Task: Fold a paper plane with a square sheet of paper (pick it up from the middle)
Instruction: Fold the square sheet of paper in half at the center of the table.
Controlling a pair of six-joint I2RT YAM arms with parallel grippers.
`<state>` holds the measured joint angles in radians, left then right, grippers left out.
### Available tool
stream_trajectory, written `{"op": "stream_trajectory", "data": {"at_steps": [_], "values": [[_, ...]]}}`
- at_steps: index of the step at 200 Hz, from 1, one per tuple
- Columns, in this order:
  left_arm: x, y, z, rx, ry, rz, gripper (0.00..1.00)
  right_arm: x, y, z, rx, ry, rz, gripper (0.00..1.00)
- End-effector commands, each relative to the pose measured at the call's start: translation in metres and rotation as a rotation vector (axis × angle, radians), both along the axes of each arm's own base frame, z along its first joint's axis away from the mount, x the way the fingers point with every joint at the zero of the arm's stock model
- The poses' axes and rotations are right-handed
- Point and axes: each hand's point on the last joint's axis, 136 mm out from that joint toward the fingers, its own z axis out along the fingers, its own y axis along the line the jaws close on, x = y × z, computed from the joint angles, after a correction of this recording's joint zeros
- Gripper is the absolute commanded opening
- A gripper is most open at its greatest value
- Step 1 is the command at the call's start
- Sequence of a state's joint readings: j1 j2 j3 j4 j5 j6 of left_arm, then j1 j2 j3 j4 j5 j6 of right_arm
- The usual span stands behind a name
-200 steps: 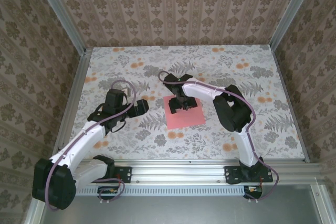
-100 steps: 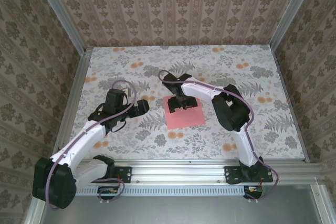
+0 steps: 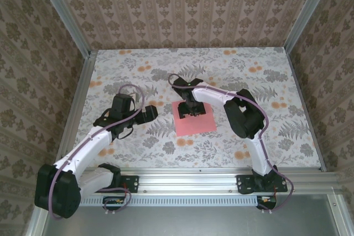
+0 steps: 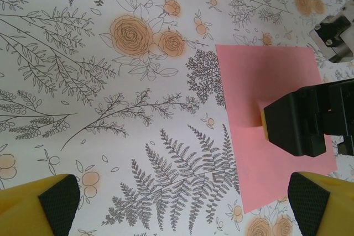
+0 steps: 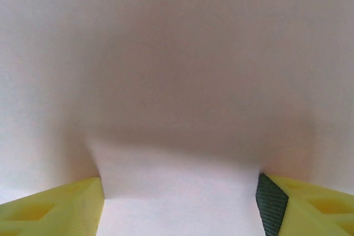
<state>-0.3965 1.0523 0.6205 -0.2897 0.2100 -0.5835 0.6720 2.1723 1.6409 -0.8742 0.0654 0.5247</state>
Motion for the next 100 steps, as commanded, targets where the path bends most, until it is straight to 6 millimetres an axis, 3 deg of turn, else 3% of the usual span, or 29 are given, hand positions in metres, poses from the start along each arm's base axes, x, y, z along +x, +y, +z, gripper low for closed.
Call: {"op": "stream_trajectory", "data": {"at_steps": [1, 17, 47, 100], "values": [[0.004, -0.003, 0.009, -0.02, -0.019, -0.012, 1.0, -0.024, -0.013, -0.033, -0.059, 0.116, 0.016, 0.7], [0.004, -0.004, 0.009, -0.024, -0.015, -0.012, 1.0, -0.022, -0.012, -0.029, -0.051, 0.107, 0.024, 0.64], [0.003, -0.004, 0.009, -0.028, -0.012, -0.01, 1.0, -0.018, -0.009, -0.018, -0.034, 0.089, 0.035, 0.63], [0.005, -0.005, 0.013, -0.042, -0.018, -0.001, 1.0, -0.006, 0.005, 0.039, 0.071, -0.018, 0.041, 0.47]]}}
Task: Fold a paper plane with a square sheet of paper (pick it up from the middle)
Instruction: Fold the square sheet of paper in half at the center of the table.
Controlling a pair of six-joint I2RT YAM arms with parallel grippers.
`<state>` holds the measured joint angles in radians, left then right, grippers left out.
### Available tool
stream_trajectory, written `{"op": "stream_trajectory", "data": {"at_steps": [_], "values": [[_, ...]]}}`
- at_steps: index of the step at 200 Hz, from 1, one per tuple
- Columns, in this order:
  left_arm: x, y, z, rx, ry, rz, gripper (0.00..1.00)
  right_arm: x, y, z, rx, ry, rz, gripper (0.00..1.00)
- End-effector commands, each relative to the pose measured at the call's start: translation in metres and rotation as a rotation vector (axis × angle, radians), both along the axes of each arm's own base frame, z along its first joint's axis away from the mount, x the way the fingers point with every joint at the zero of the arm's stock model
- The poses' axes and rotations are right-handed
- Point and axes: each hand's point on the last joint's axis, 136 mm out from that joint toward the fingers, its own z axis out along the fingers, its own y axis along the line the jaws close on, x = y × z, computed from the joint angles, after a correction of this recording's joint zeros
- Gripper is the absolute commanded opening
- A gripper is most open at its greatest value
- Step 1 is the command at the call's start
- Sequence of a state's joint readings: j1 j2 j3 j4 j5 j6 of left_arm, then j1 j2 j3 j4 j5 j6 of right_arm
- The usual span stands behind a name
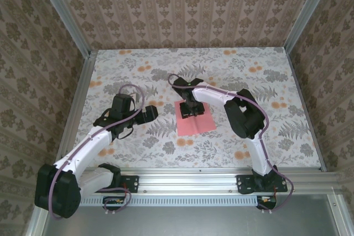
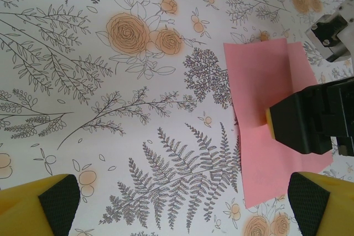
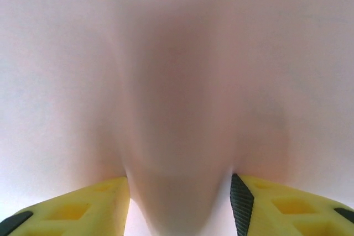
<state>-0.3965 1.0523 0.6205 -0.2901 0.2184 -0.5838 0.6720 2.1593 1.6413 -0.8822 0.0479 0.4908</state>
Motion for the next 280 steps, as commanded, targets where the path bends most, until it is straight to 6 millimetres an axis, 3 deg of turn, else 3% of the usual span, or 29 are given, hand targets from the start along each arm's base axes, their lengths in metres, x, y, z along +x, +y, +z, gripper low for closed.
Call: {"op": "stream_trajectory", "data": {"at_steps": [1, 50, 114, 149, 166, 196, 222, 234, 241, 280], "values": [[0.006, -0.004, 0.013, -0.037, -0.022, 0.005, 1.0, -0.003, 0.003, 0.035, 0.06, -0.026, 0.006, 0.46], [0.008, -0.003, 0.016, -0.038, -0.017, 0.02, 1.0, -0.011, 0.022, 0.057, 0.208, -0.029, 0.01, 0.39], [0.007, -0.004, 0.022, -0.052, -0.025, 0.03, 1.0, -0.013, 0.058, 0.1, 0.511, -0.026, -0.008, 0.39], [0.003, -0.007, 0.027, -0.075, -0.038, 0.012, 1.0, -0.005, 0.058, 0.119, 0.719, -0.041, -0.091, 0.39], [0.003, -0.014, 0.029, -0.095, -0.039, -0.016, 1.0, -0.004, 0.045, 0.111, 0.741, -0.038, -0.133, 0.39], [0.002, -0.031, 0.03, -0.086, -0.029, -0.076, 1.0, -0.011, 0.016, 0.078, 0.712, 0.014, -0.192, 0.41], [-0.002, -0.058, 0.025, -0.054, -0.013, -0.141, 1.0, -0.019, -0.01, 0.052, 0.648, 0.043, -0.223, 0.47], [0.0, -0.067, 0.022, -0.044, -0.005, -0.153, 1.0, -0.022, -0.021, 0.042, 0.616, 0.054, -0.234, 0.56], [0.001, -0.072, 0.021, -0.042, -0.001, -0.162, 1.0, -0.024, -0.027, 0.039, 0.601, 0.059, -0.236, 0.61], [0.005, -0.097, 0.012, -0.035, 0.026, -0.195, 1.0, -0.026, -0.05, 0.036, 0.534, 0.047, -0.234, 0.67]]}}
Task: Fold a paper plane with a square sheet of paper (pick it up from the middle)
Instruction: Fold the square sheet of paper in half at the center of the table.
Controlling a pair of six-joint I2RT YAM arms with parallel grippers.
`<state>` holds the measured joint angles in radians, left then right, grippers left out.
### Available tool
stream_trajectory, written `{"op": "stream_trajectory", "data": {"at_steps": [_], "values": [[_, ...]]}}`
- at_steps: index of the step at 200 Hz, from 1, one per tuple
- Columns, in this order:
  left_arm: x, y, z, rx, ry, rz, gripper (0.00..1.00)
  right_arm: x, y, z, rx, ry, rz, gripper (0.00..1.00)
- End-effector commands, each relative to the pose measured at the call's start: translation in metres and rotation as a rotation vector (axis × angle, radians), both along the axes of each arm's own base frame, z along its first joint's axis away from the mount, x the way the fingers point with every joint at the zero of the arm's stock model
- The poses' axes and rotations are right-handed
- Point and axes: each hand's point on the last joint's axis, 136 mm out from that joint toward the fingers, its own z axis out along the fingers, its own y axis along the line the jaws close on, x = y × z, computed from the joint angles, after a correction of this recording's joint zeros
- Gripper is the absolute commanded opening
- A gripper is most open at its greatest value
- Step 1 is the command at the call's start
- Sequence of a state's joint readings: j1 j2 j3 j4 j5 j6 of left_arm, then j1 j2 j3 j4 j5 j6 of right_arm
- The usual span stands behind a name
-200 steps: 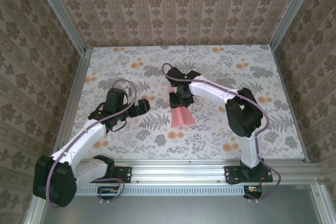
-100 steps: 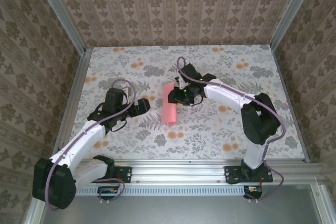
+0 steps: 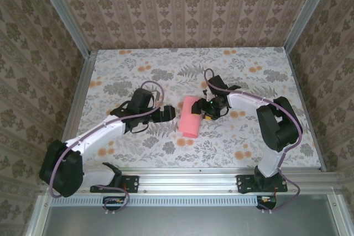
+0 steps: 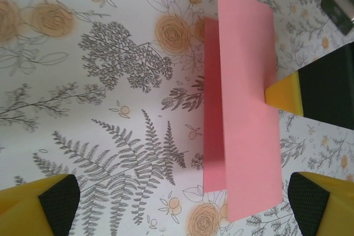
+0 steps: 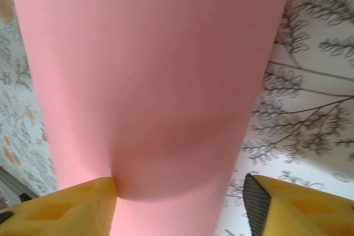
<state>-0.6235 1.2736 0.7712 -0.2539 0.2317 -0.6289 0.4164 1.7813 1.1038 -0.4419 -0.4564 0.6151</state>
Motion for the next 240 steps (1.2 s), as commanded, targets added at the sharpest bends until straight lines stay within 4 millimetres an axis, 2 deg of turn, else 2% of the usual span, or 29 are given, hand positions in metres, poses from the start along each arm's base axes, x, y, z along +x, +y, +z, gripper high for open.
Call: {"op": "stream_trajectory", "data": {"at_steps": [1, 23, 47, 67, 102, 184, 196, 240], "values": [[0.012, -0.015, 0.012, -0.025, -0.029, 0.009, 1.0, -0.006, -0.014, 0.003, -0.043, -0.01, 0.02, 0.67], [0.016, -0.025, 0.009, -0.032, -0.018, 0.002, 0.97, -0.006, -0.02, 0.0, -0.074, -0.008, 0.019, 0.65], [0.021, -0.032, 0.006, -0.049, 0.002, 0.01, 0.86, -0.004, -0.029, -0.004, -0.132, -0.019, 0.001, 0.61], [0.024, -0.039, 0.001, -0.054, 0.029, 0.004, 0.77, -0.011, -0.042, -0.006, -0.198, -0.005, -0.014, 0.55], [0.029, -0.051, -0.007, -0.073, 0.063, -0.007, 0.66, -0.016, -0.034, -0.014, -0.201, 0.002, 0.015, 0.54], [0.035, -0.057, -0.012, -0.06, 0.076, -0.01, 0.63, -0.013, -0.032, -0.03, -0.239, 0.034, -0.028, 0.54], [0.035, -0.058, -0.012, -0.06, 0.075, -0.013, 0.63, -0.005, -0.028, -0.029, -0.216, 0.006, -0.055, 0.54], [0.036, -0.059, -0.013, -0.057, 0.078, -0.022, 0.62, -0.003, -0.018, -0.03, -0.181, 0.007, -0.055, 0.54]]}}
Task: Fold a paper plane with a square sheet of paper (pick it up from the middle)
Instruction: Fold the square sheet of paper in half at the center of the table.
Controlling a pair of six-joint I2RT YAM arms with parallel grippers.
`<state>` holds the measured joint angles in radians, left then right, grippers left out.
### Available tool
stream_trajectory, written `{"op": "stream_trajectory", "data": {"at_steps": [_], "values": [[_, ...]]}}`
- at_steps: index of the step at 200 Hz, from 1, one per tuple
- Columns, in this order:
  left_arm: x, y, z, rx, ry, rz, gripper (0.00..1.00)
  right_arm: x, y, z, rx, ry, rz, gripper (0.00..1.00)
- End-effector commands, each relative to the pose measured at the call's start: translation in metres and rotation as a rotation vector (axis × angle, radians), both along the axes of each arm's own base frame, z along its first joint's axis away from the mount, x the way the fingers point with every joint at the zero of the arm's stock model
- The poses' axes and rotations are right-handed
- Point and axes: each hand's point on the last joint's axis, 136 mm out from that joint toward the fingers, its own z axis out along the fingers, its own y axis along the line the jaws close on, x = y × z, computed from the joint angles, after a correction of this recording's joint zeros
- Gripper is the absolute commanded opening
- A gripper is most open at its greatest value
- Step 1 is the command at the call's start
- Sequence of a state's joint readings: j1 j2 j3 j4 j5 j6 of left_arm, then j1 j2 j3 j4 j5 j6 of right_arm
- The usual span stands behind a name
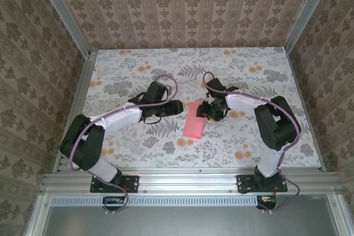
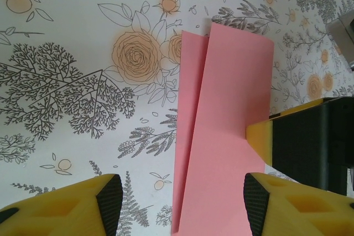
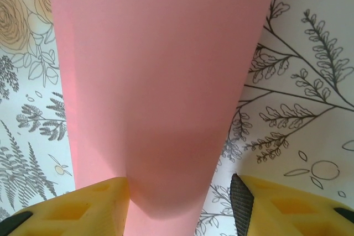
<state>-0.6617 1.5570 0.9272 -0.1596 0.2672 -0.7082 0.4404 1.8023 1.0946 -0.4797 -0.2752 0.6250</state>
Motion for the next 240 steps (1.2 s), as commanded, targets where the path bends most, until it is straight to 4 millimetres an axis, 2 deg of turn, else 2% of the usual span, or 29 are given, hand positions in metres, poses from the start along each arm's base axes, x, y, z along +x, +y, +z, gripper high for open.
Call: {"op": "stream_trajectory", "data": {"at_steps": [1, 45, 78, 109, 188, 240], "values": [[0.004, -0.01, 0.01, -0.027, -0.01, -0.018, 0.62, -0.001, 0.005, -0.006, 0.004, 0.01, -0.01, 0.54], [0.005, -0.012, 0.008, -0.02, -0.001, -0.024, 0.62, -0.006, 0.014, -0.008, 0.027, 0.022, 0.04, 0.54], [0.005, -0.013, 0.007, -0.021, 0.001, -0.029, 0.62, -0.009, 0.013, -0.012, 0.015, 0.036, 0.054, 0.54], [0.004, -0.015, 0.006, -0.022, 0.008, -0.037, 0.62, -0.006, 0.013, -0.015, 0.014, 0.038, 0.035, 0.54], [0.002, -0.018, 0.004, -0.021, 0.014, -0.051, 0.62, -0.001, 0.018, -0.006, 0.045, 0.013, 0.028, 0.56], [0.002, -0.018, 0.005, -0.018, 0.011, -0.051, 0.61, -0.002, 0.019, -0.01, 0.036, 0.02, 0.035, 0.56]]}}
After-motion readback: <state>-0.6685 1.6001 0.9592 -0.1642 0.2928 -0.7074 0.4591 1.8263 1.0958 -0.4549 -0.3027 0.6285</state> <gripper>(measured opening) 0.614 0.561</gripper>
